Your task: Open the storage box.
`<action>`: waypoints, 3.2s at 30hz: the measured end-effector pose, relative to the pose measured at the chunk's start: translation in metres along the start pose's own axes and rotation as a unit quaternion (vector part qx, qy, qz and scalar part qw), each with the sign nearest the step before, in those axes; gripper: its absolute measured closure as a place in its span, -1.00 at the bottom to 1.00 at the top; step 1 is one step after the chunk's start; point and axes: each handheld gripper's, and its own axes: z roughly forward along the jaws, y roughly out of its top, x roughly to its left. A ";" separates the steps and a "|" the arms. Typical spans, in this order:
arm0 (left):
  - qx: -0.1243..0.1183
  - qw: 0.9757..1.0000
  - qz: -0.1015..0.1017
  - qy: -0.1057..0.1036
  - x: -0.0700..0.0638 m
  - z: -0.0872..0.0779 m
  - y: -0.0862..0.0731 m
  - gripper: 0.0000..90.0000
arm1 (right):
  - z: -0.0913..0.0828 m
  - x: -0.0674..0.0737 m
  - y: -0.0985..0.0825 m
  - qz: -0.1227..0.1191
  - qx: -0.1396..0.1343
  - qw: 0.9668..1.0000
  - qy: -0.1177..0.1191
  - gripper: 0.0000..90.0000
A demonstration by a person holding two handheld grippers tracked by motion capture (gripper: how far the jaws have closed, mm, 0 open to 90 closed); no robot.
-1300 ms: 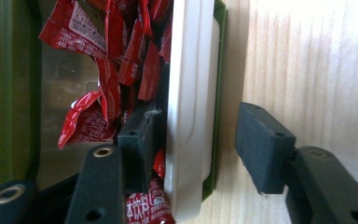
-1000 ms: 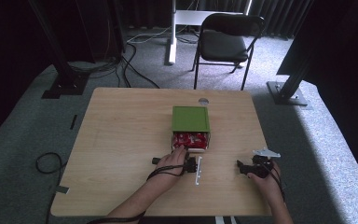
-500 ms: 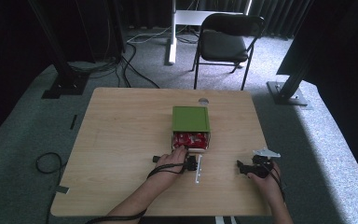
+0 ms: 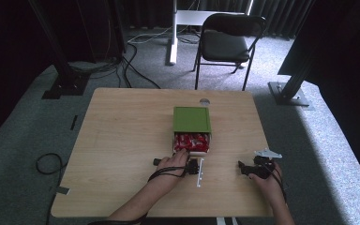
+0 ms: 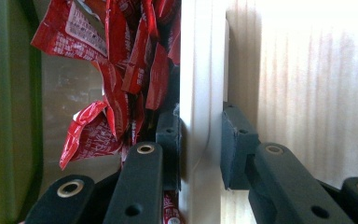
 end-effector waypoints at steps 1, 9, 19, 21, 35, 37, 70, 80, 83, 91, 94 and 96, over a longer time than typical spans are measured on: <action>0.000 1.000 0.001 -0.001 0.000 -0.001 0.000 0.64 | 0.000 0.000 0.000 -0.001 0.000 1.000 0.000 -0.76; -0.002 1.000 -0.001 -0.005 -0.004 -0.008 0.002 0.64 | 0.000 0.000 0.000 0.000 0.000 1.000 0.000 -0.77; -0.006 1.000 -0.001 -0.015 -0.008 -0.020 0.005 0.64 | 0.000 0.000 0.000 0.000 0.000 1.000 0.000 -0.76; -0.005 1.000 -0.005 -0.020 -0.009 -0.022 0.005 0.64 | 0.000 0.000 0.000 0.000 0.000 1.000 0.000 -0.76; -0.015 0.999 -0.021 -0.035 -0.017 -0.038 0.010 0.63 | 0.000 0.000 0.000 -0.001 0.000 1.000 0.000 -0.76; -0.012 0.999 -0.018 -0.036 -0.018 -0.040 0.011 0.63 | 0.000 0.000 0.000 -0.001 0.000 1.000 0.000 -0.76; -0.013 0.998 0.003 -0.067 -0.034 -0.074 0.013 0.61 | 0.000 0.000 0.000 -0.001 0.000 1.000 0.000 -0.76; -0.025 0.995 -0.011 -0.092 -0.030 -0.078 0.011 0.38 | 0.000 0.000 0.000 -0.001 0.000 1.000 0.000 -0.76; -0.036 0.993 -0.033 -0.105 -0.026 -0.082 0.009 0.37 | 0.000 0.000 0.000 -0.001 0.000 1.000 0.000 -0.76; -0.067 0.985 -0.075 -0.143 -0.015 -0.094 0.000 0.35 | 0.000 0.000 0.000 -0.001 0.000 1.000 0.000 -0.76; -0.084 0.979 -0.092 -0.160 -0.009 -0.100 -0.003 0.35 | 0.000 0.000 0.000 -0.001 0.000 1.000 0.000 -0.76; -0.097 0.976 -0.103 -0.165 -0.004 -0.104 -0.004 0.35 | 0.000 0.000 0.000 -0.001 0.000 1.000 0.000 -0.76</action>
